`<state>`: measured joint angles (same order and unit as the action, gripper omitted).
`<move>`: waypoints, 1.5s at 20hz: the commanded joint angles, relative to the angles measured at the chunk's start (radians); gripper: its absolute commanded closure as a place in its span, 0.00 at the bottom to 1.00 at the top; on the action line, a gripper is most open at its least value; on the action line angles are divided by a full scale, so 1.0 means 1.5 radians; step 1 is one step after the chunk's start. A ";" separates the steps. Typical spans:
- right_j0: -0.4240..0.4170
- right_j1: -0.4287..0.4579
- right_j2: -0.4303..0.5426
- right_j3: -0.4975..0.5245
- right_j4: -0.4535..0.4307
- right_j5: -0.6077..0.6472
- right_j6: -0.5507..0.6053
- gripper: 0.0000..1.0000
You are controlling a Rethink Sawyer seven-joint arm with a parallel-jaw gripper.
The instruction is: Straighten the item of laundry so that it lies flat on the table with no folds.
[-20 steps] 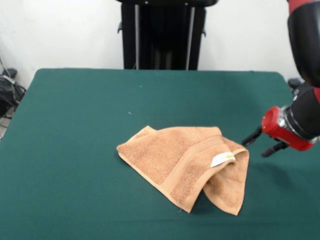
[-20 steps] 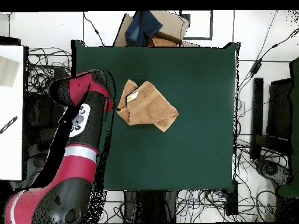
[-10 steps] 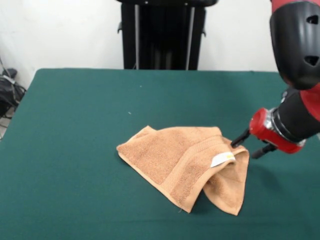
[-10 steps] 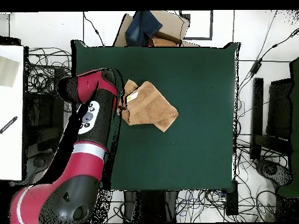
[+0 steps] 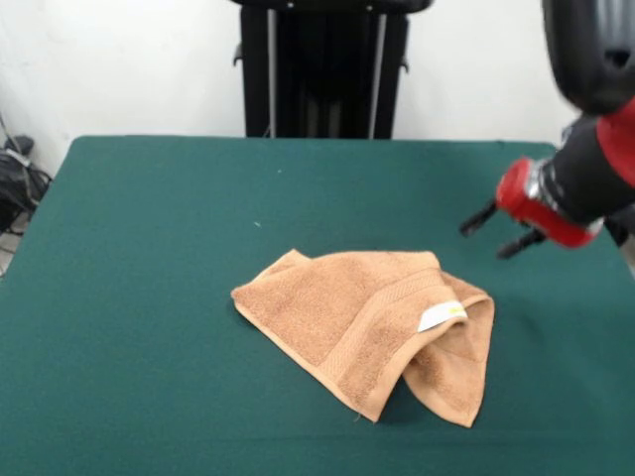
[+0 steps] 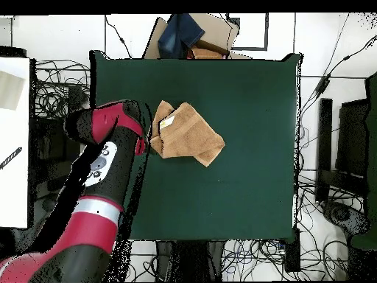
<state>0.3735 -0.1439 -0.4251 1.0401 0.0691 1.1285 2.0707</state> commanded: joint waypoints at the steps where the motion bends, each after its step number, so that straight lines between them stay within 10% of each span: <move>1: 0.041 -0.123 -0.003 0.214 0.000 -0.011 0.145 0.00; 7: 0.043 -0.167 -0.020 0.239 -0.017 0.009 0.110 0.00; 17: 0.015 -0.028 0.026 0.120 0.000 -0.070 0.150 0.00; 30: 0.035 0.002 0.016 0.108 0.019 -0.065 0.173 0.00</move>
<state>0.4225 -0.1826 -0.4628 1.1773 0.0701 1.0907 2.0707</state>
